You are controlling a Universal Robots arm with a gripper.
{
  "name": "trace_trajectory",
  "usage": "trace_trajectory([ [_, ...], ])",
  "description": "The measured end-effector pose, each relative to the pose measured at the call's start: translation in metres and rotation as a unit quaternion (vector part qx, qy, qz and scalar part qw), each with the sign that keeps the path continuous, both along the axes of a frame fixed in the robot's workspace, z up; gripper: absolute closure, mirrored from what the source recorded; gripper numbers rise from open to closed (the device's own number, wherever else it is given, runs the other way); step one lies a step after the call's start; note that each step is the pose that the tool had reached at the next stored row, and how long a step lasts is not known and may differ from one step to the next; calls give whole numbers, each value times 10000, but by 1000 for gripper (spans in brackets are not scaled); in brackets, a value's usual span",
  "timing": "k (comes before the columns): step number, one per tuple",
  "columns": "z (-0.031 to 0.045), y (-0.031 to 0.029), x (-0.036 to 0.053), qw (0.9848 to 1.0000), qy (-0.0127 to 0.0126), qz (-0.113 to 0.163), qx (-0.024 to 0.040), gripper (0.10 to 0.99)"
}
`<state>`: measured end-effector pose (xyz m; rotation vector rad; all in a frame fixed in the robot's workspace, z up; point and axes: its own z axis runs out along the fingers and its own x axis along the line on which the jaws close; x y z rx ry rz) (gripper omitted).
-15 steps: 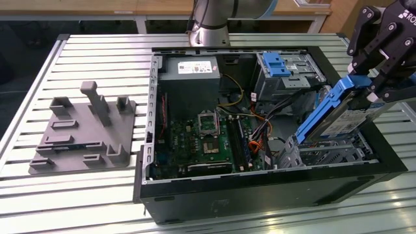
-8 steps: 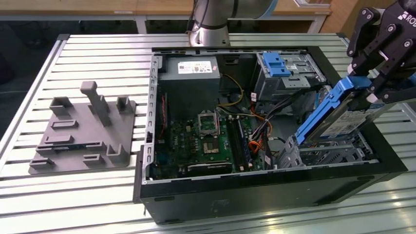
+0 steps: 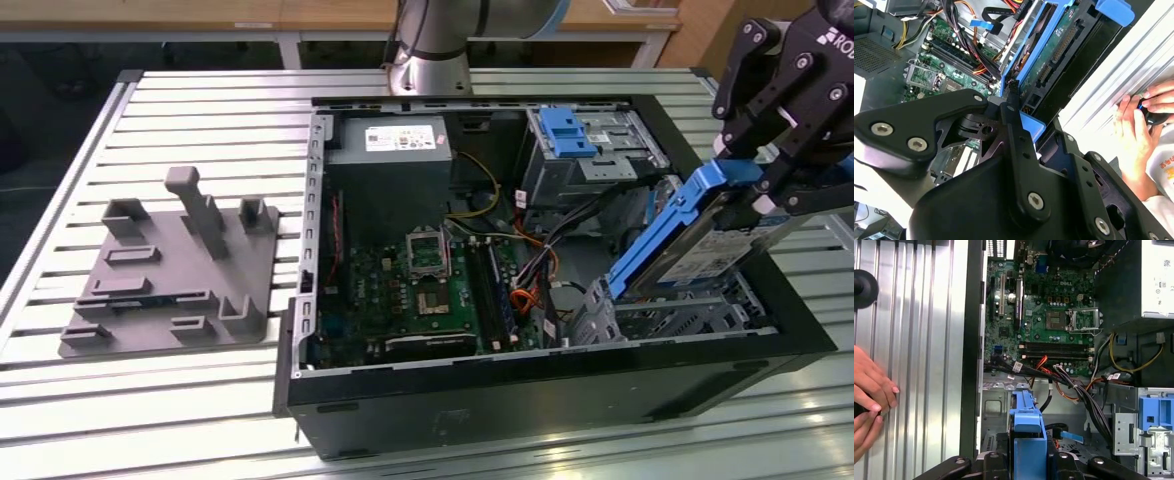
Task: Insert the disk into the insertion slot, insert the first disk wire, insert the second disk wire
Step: 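Insert the disk into the insertion slot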
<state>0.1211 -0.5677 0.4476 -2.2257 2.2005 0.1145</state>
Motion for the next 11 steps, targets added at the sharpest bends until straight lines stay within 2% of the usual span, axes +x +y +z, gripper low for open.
trace_trajectory([
  [11, -49, 9, 1, 10000, 0, -9, -2, 722],
])
